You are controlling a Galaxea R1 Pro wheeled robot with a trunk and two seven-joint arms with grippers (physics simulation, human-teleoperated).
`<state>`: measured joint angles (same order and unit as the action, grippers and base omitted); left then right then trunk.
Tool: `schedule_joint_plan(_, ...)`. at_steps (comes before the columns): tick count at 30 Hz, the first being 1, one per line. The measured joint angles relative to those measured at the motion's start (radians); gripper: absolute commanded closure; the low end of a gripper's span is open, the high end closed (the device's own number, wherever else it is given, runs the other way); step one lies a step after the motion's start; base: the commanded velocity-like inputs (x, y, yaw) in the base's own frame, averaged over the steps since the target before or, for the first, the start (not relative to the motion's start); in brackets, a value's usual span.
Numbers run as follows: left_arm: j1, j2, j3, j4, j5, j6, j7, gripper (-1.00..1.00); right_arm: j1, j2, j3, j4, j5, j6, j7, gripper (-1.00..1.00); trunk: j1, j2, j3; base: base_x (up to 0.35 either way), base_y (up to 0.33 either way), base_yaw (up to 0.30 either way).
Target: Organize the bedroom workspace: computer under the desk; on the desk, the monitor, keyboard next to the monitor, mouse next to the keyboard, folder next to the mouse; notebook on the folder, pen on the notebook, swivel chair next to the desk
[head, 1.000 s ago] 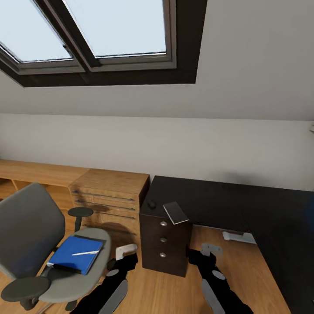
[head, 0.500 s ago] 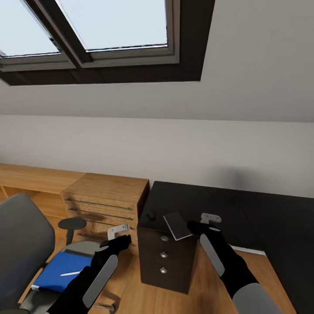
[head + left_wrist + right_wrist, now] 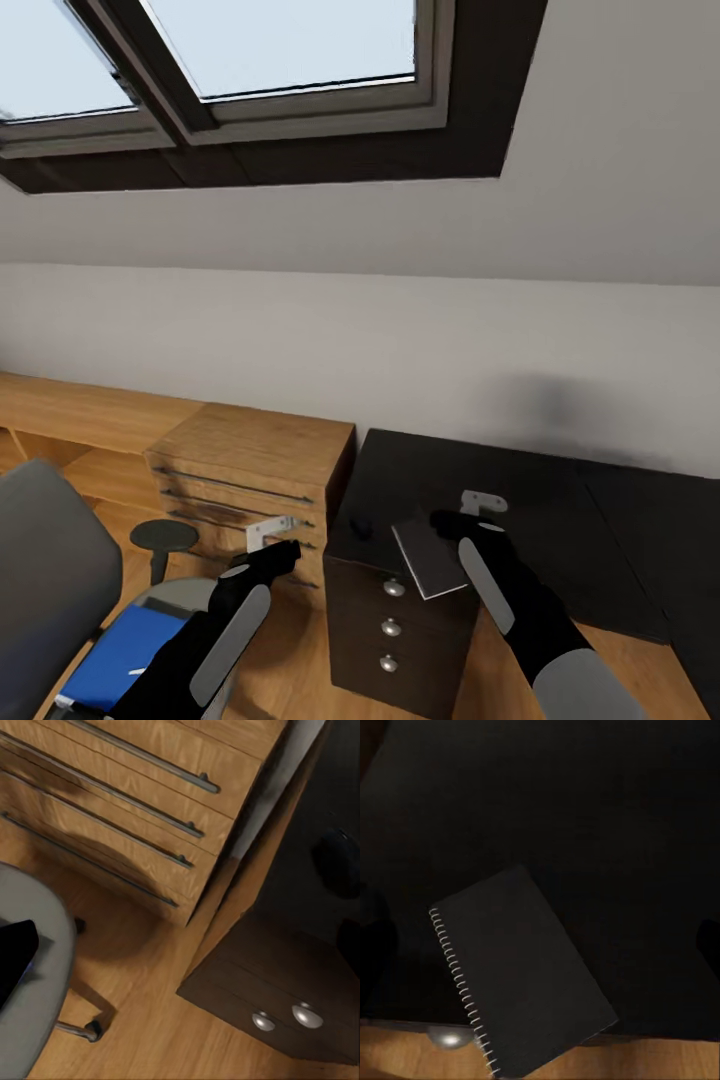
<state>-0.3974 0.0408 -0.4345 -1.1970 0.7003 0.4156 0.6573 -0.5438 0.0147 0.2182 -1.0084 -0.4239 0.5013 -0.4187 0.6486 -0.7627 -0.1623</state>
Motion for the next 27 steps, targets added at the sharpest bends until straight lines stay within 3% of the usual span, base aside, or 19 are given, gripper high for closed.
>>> schedule_joint_plan(9,0.000,0.000,-0.002,0.000,0.001,0.000,0.000,-1.00,0.001,0.000,0.023,0.000,0.000,0.000,0.001,-1.00,0.000,0.000,-0.004,0.059,0.000,0.245)
schedule_joint_plan(12,0.000,-0.001,-0.004,0.000,0.002,0.000,0.000,-1.00,0.002,0.000,0.054,-0.001,0.000,0.000,0.001,-1.00,0.000,0.000,-0.004,0.004,0.000,0.058)
schedule_joint_plan(16,0.000,-0.001,-0.004,-0.001,0.002,0.000,0.000,-1.00,0.002,0.000,0.057,-0.002,0.000,0.000,0.001,-1.00,0.000,0.000,-0.004,0.053,0.000,0.009)
schedule_joint_plan(27,0.000,-0.002,-0.005,-0.001,0.002,0.001,0.000,-1.00,0.002,0.000,0.059,-0.001,0.000,0.000,0.001,-1.00,0.000,0.000,-0.004,0.304,-0.008,0.211)
